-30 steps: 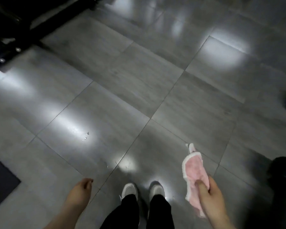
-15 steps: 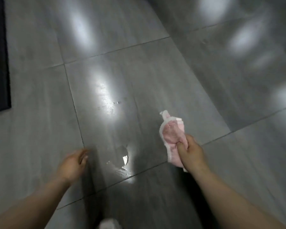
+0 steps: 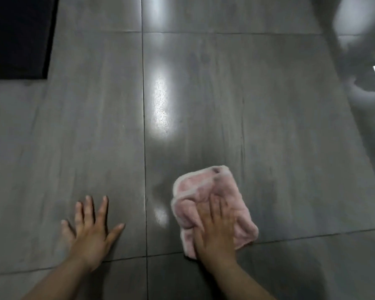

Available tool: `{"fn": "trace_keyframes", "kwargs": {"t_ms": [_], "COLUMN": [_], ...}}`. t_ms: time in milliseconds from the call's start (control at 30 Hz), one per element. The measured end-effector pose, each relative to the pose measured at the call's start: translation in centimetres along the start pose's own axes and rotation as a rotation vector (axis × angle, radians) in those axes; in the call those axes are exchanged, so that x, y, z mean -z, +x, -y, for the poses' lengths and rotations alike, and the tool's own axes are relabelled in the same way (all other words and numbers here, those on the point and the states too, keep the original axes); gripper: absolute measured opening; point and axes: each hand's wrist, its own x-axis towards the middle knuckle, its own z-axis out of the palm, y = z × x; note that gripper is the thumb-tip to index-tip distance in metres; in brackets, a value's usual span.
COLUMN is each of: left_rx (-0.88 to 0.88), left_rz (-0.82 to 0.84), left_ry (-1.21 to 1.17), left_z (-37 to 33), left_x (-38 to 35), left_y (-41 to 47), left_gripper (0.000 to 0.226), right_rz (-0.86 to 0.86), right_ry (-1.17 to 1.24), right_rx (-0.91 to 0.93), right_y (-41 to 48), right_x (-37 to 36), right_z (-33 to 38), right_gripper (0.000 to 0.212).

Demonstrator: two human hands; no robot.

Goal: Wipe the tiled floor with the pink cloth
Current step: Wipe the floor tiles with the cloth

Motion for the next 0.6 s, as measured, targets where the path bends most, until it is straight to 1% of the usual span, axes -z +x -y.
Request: {"fn": "trace_keyframes", "kwargs": {"t_ms": [67,100,133,167,200,233,267,300,333,367,433,467,500,533,567,600], "left_rx": [0.0,-0.002,-0.015,-0.025,-0.027,-0.027,-0.044,-0.073,-0.097,-0.107,-0.11,-0.105,-0.109,-0.119,-0.13,-0.119], "left_rz": [0.011,0.002,-0.004,-0.028,-0.054,-0.084,-0.118,-0.141,-0.159,-0.154,-0.197,-0.244,-0.296,-0.342,-0.39,-0.442], "left_ry": [-0.006,-0.015,-0.019,-0.022,-0.026,-0.032,-0.035,-0.024,-0.002,0.016,0.044,0.023,-0.003,-0.024,-0.034,-0.046], "left_z": [0.2,0.3,0.4,0.6,0.8,1.1,1.4,1.6,1.7,1.7,1.7,1.5,1.4,1.1,0.9,0.5], "left_x": [-0.1,-0.1,-0.1,-0.2,-0.5,-0.9,-1.3,-1.6,-1.8,-1.9,-1.9,-1.8,-1.6,-1.5,-1.2,-0.9], "left_y": [0.1,0.0,0.0,0.1,0.1,0.2,0.4,0.5,0.6,0.6,0.2,0.1,0.1,0.3,0.9,1.8], "left_gripper": [0.078,0.088,0.101,0.113,0.12,0.122,0.12,0.111,0.096,0.082,0.068,0.066,0.064,0.062,0.058,0.054], "right_rz": [0.014,0.016,-0.01,-0.037,-0.029,-0.06,-0.106,-0.185,-0.24,-0.273,-0.281,-0.223,-0.138,-0.068,0.008,0.062], "right_ry": [-0.131,-0.189,-0.23,-0.258,-0.267,-0.287,-0.313,-0.355,-0.392,-0.338,-0.207,-0.15,-0.126,-0.072,-0.038,-0.093], "right_rx": [0.272,0.405,0.497,0.571,0.614,0.617,0.549,0.451,0.307,0.142,-0.158,-0.26,-0.207,-0.026,0.213,0.444], "right_y": [-0.5,-0.5,0.1,1.5,3.4,5.3,7.0,8.5,10.0,11.0,11.2,10.8,10.2,9.2,8.4,8.0], "right_x": [-2.2,-2.6,-2.9,-2.9,-2.1,-0.9,0.2,1.0,1.6,2.4,3.5,3.7,3.6,3.2,2.4,1.3], "right_z": [3.4,4.4,4.3,3.1,1.4,-0.5,-2.6,-4.6,-6.0,-6.2,-2.8,0.1,2.8,4.7,6.1,6.6], "right_gripper": [0.072,0.07,0.066,0.062,0.06,0.058,0.057,0.058,0.06,0.061,0.058,0.054,0.049,0.046,0.046,0.049]}}
